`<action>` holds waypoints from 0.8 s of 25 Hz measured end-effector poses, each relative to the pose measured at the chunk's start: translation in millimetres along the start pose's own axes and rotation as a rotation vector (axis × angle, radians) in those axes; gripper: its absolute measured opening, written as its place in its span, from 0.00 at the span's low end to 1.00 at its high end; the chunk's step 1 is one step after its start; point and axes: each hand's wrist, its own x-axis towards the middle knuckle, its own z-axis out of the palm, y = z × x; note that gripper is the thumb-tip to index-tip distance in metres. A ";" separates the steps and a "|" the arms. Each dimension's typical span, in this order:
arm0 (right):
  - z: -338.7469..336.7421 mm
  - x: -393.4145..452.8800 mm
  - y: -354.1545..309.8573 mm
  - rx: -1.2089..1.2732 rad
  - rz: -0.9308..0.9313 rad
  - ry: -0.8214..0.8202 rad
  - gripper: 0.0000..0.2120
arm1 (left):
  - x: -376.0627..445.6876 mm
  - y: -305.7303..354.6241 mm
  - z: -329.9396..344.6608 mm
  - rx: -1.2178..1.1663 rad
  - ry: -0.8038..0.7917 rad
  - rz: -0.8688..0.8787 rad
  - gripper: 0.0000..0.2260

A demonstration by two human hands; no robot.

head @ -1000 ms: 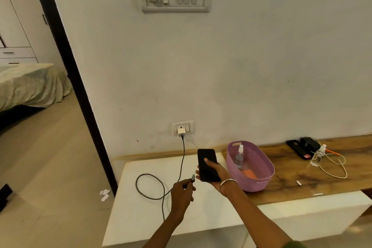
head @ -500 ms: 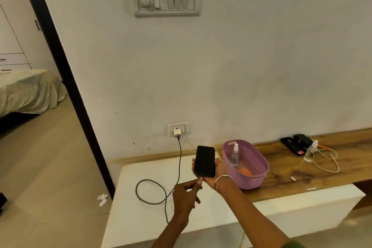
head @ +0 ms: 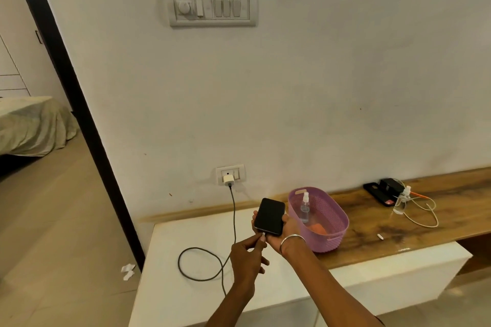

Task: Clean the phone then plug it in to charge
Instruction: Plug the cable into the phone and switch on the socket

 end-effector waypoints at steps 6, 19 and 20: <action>3.0 -5.2 -1.9 0.016 -0.002 -0.014 0.20 | 1.2 1.3 -1.0 -0.019 -0.047 0.008 0.11; -0.4 4.6 8.7 0.051 0.007 0.005 0.22 | 7.2 1.0 -6.3 -0.024 -0.030 -0.050 0.08; -0.4 4.9 8.8 0.048 0.002 0.001 0.22 | 7.9 1.4 -6.2 -0.026 -0.026 -0.050 0.07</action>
